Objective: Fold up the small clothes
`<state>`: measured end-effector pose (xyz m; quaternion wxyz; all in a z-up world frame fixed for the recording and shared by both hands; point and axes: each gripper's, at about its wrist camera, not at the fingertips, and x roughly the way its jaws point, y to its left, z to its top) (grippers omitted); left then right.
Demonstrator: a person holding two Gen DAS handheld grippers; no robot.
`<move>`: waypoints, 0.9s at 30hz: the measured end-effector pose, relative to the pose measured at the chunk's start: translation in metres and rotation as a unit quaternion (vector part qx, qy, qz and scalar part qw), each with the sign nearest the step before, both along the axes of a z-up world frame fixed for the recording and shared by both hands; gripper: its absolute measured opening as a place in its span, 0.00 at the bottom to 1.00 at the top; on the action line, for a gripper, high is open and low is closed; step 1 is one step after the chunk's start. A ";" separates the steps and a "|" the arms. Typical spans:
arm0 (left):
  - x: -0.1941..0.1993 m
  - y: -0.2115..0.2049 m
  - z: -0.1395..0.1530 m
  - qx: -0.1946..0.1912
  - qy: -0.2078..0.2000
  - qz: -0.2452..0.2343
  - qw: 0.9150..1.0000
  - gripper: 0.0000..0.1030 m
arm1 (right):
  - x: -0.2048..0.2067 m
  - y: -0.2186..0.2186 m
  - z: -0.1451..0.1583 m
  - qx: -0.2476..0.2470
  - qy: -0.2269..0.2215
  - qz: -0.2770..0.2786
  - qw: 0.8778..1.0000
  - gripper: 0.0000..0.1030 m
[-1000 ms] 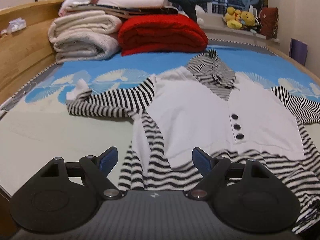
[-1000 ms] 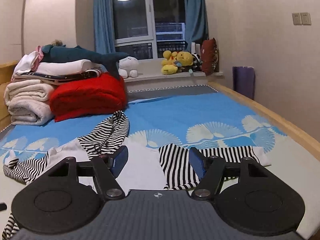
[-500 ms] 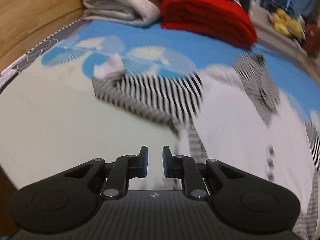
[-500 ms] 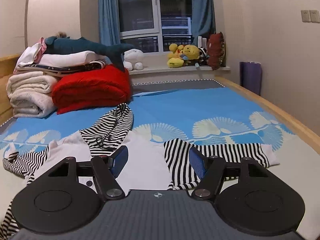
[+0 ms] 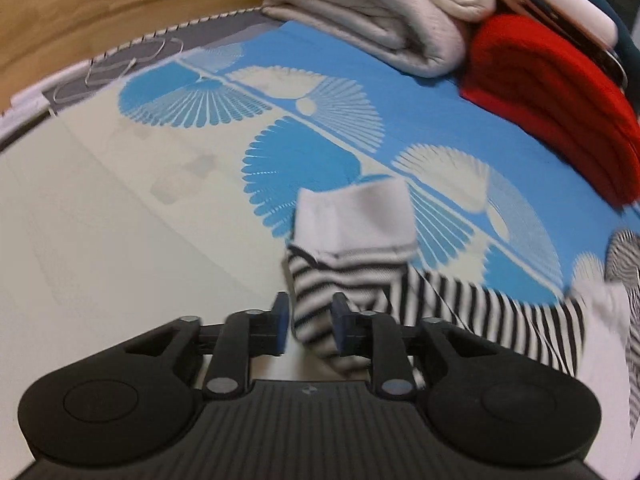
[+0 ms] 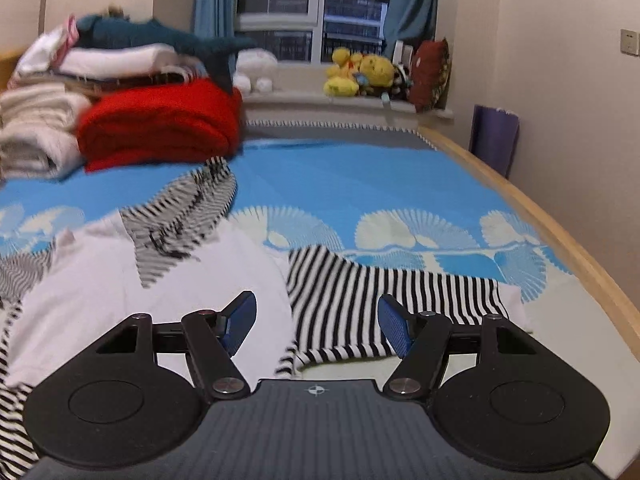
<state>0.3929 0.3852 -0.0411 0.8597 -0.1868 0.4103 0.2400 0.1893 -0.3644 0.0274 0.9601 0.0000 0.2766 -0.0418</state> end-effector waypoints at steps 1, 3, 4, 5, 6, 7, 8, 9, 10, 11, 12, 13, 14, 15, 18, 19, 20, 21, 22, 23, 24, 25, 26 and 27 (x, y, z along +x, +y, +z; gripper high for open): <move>0.004 0.004 -0.005 -0.003 0.000 0.003 1.000 0.46 | 0.003 0.002 -0.002 -0.007 0.007 0.003 1.000 0.67; 0.014 0.012 -0.017 -0.010 0.007 0.012 1.000 0.62 | 0.007 0.004 -0.005 -0.018 0.017 0.009 1.000 0.67; 0.018 0.016 -0.022 -0.013 0.011 0.016 1.000 0.63 | 0.008 0.005 -0.007 -0.023 0.022 0.013 0.999 0.67; 0.022 0.019 -0.028 -0.015 0.015 0.018 1.000 0.63 | 0.009 0.007 -0.008 -0.027 0.028 0.015 0.999 0.67; 0.026 0.021 -0.034 -0.017 0.019 0.019 0.999 0.61 | 0.010 0.008 -0.009 -0.032 0.032 0.017 0.999 0.67; 0.029 0.023 -0.038 -0.017 0.020 0.019 0.999 0.45 | 0.011 0.009 -0.010 -0.036 0.035 0.017 0.999 0.67; 0.032 0.022 -0.038 -0.018 0.020 0.011 1.000 0.21 | 0.012 0.010 -0.011 -0.038 0.037 0.017 0.998 0.67; 0.034 0.020 -0.036 -0.019 0.021 0.004 1.000 0.15 | 0.013 0.012 -0.011 -0.039 0.038 0.017 0.998 0.67; 0.035 0.015 -0.031 -0.008 0.024 0.002 1.000 0.11 | 0.014 0.012 -0.011 -0.040 0.039 0.018 0.998 0.67; 0.037 0.008 -0.024 0.003 0.033 0.009 0.999 0.05 | 0.014 0.015 -0.012 -0.042 0.040 0.021 0.998 0.67; 0.036 0.001 -0.015 -0.001 0.037 0.017 0.999 0.05 | 0.014 0.016 -0.012 -0.045 0.040 0.025 0.998 0.67; 0.035 -0.007 -0.005 -0.012 0.033 0.020 0.999 0.05 | 0.014 0.018 -0.012 -0.050 0.040 0.030 0.998 0.67; 0.033 -0.019 0.008 -0.016 0.023 0.016 0.999 0.04 | 0.013 0.020 -0.012 -0.053 0.039 0.034 0.997 0.67; 0.029 -0.042 0.028 -0.010 0.000 -0.002 1.000 0.04 | 0.011 0.021 -0.011 -0.054 0.037 0.038 0.997 0.67; 0.017 -0.121 0.077 0.009 -0.070 -0.074 0.995 0.04 | 0.008 0.019 -0.007 -0.040 0.034 0.046 0.998 0.64; 0.012 -0.154 0.092 0.000 -0.096 -0.101 0.990 0.04 | 0.007 0.018 -0.006 -0.033 0.032 0.045 0.998 0.59; 0.008 -0.183 0.104 -0.014 -0.118 -0.125 0.985 0.04 | 0.006 0.016 -0.004 -0.025 0.030 0.040 0.998 0.54; 0.002 -0.223 0.117 -0.031 -0.142 -0.160 0.976 0.04 | 0.005 0.013 -0.004 -0.018 0.029 0.035 0.999 0.41; -0.003 -0.258 0.126 -0.045 -0.160 -0.192 0.967 0.04 | 0.005 0.010 -0.003 -0.010 0.028 0.029 0.999 0.29; -0.007 -0.292 0.132 -0.064 -0.172 -0.228 0.956 0.05 | 0.004 0.007 -0.002 0.002 0.028 0.022 0.999 0.26; -0.008 -0.321 0.133 -0.088 -0.175 -0.266 0.944 0.07 | 0.003 0.005 -0.002 0.012 0.027 0.017 0.999 0.24; -0.008 -0.354 0.131 -0.124 -0.163 -0.316 0.926 0.19 | 0.001 0.003 -0.002 0.022 0.026 0.011 0.999 0.24; -0.008 -0.380 0.125 -0.150 -0.141 -0.352 0.913 0.28 | 0.001 0.001 -0.002 0.030 0.026 0.007 0.999 0.24; -0.011 -0.404 0.119 -0.156 -0.112 -0.368 0.910 0.32 | 0.000 -0.001 -0.003 0.039 0.029 0.002 0.999 0.25</move>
